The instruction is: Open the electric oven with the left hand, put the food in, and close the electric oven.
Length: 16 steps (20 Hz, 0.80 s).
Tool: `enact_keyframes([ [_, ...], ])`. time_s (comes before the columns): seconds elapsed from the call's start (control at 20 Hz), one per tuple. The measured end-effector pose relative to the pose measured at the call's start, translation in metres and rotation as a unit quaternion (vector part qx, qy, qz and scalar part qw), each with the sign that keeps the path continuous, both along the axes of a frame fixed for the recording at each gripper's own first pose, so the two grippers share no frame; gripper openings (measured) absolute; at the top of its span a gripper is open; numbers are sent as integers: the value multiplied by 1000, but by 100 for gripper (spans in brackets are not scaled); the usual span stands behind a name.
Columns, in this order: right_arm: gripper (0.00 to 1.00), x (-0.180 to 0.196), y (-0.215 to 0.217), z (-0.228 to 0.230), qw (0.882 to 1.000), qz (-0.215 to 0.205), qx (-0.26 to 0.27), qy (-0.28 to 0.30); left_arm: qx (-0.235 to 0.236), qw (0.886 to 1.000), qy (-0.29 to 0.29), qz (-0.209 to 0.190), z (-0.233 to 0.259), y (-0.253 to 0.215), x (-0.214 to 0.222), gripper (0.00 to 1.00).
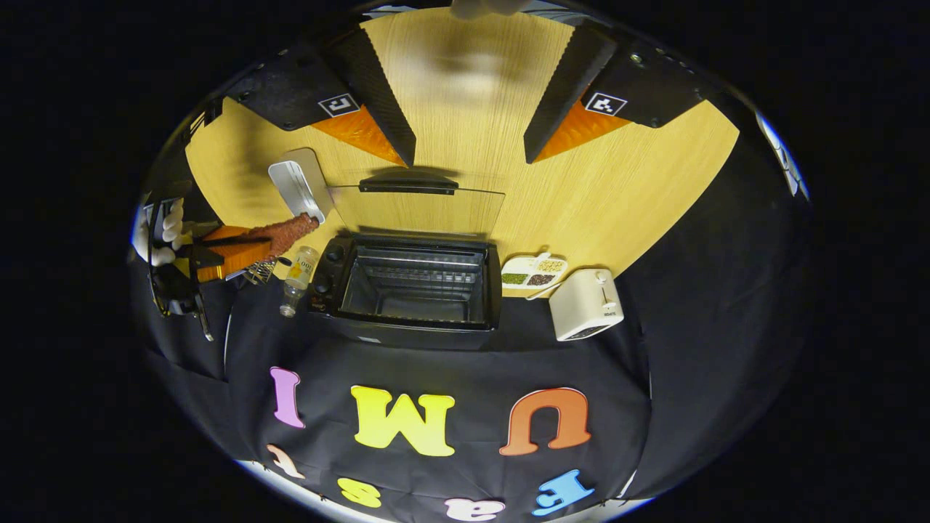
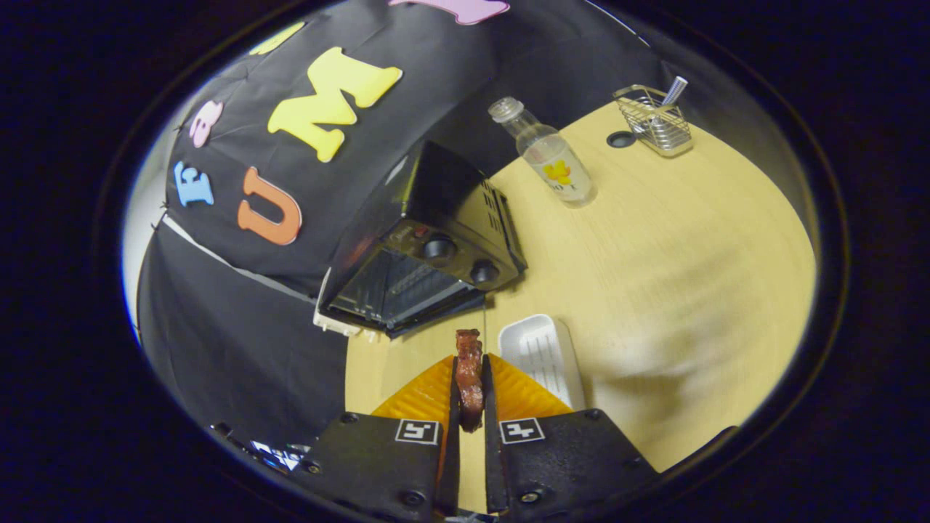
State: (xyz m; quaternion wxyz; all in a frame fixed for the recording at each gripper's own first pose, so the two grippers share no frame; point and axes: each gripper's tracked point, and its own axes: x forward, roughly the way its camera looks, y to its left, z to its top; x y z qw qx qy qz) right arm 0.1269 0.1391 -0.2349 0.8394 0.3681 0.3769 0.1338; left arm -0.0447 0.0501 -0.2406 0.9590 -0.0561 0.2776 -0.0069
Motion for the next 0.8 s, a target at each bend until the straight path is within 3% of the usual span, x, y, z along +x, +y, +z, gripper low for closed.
enact_keyframes([
  [0.3,17,48,78,25,993,-75,72,-59,16,999,-7,-37,7,24,4,96],
  [0.35,14,60,89,28,989,-97,88,-69,19,999,-6,-38,9,30,3,96],
  [0.65,17,118,148,0,972,-166,147,-82,23,1000,-3,-15,16,71,-10,96],
  [0.8,17,146,153,-11,960,-213,147,-107,27,1000,-4,-1,20,89,-14,96],
])
